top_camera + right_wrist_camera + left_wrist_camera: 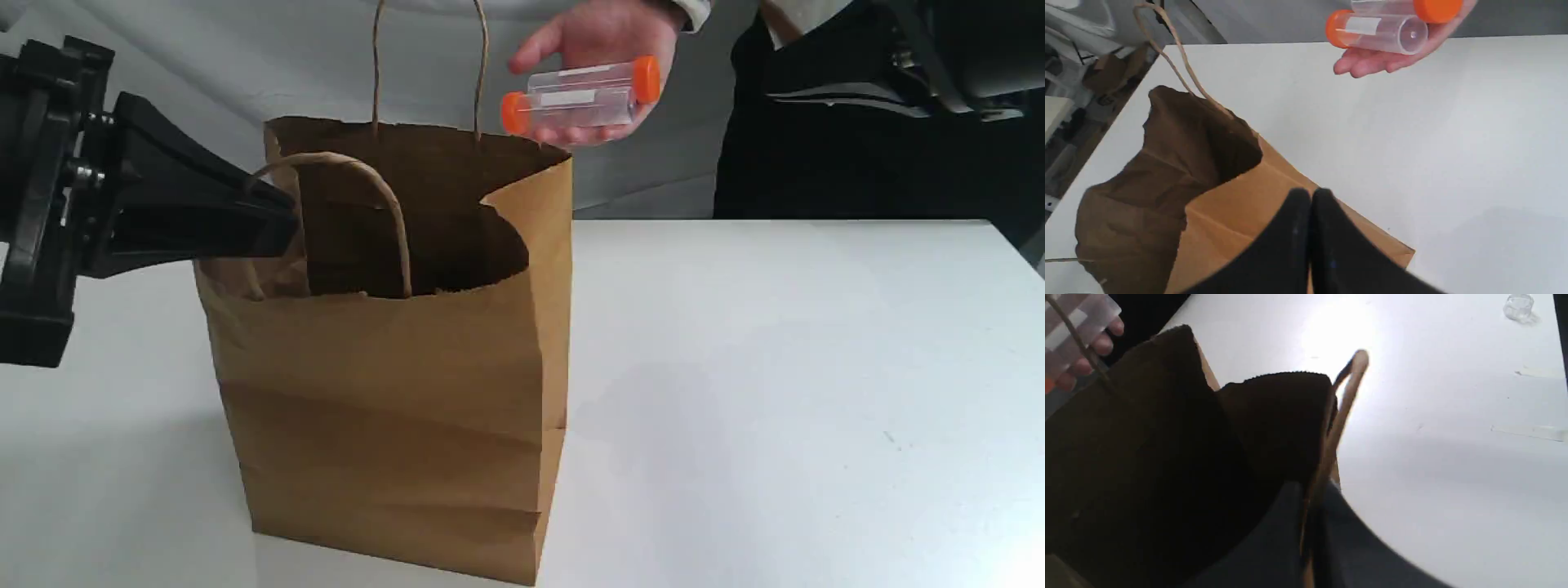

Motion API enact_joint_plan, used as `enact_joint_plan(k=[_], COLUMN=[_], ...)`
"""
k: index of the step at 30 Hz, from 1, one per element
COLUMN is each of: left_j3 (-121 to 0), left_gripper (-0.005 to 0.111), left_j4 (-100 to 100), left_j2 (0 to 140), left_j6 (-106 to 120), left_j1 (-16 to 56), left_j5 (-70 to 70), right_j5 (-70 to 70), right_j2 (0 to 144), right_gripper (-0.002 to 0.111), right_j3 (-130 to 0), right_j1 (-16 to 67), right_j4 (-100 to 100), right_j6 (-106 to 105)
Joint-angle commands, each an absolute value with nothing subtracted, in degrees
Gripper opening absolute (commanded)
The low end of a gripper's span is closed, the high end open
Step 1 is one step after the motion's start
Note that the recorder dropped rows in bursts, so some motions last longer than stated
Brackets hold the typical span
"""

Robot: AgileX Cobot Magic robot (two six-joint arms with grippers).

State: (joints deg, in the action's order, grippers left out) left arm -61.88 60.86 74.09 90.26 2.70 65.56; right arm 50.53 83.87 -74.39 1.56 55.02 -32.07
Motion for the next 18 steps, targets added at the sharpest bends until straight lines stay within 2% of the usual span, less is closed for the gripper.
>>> enact_joint_plan(k=[1, 3, 5, 11, 14, 18], left_j3=[-62.16, -62.16, -62.16, -62.16, -62.16, -62.16], left_gripper=[0.0, 0.0, 0.0, 0.0, 0.0, 0.0], left_j4=[62.0, 62.0, 62.0, 62.0, 62.0, 62.0], left_j2=[74.11, 74.11, 74.11, 74.11, 74.11, 74.11], left_j6=[89.94, 89.07, 88.3, 87.64, 87.36, 87.36], left_j1=[2.97, 2.97, 2.97, 2.97, 2.97, 2.97], left_j5=[65.49, 65.96, 66.27, 67.32, 67.32, 67.32], right_j5=[50.59, 50.59, 50.59, 50.24, 53.55, 56.72], right_j2=[85.75, 86.63, 87.66, 88.77, 90.56, 94.25], right_gripper=[0.0, 0.0, 0.006, 0.04, 0.043, 0.043], right_j3=[-74.8, -74.8, -74.8, -76.47, -82.82, -94.98], right_j1=[1.35, 1.35, 1.45, 3.64, 6.14, 11.52], right_j4=[56.32, 56.57, 57.5, 58.82, 54.37, 38.18], right_j6=[-34.5, -34.76, -36.71, -39.76, -35.43, -25.94])
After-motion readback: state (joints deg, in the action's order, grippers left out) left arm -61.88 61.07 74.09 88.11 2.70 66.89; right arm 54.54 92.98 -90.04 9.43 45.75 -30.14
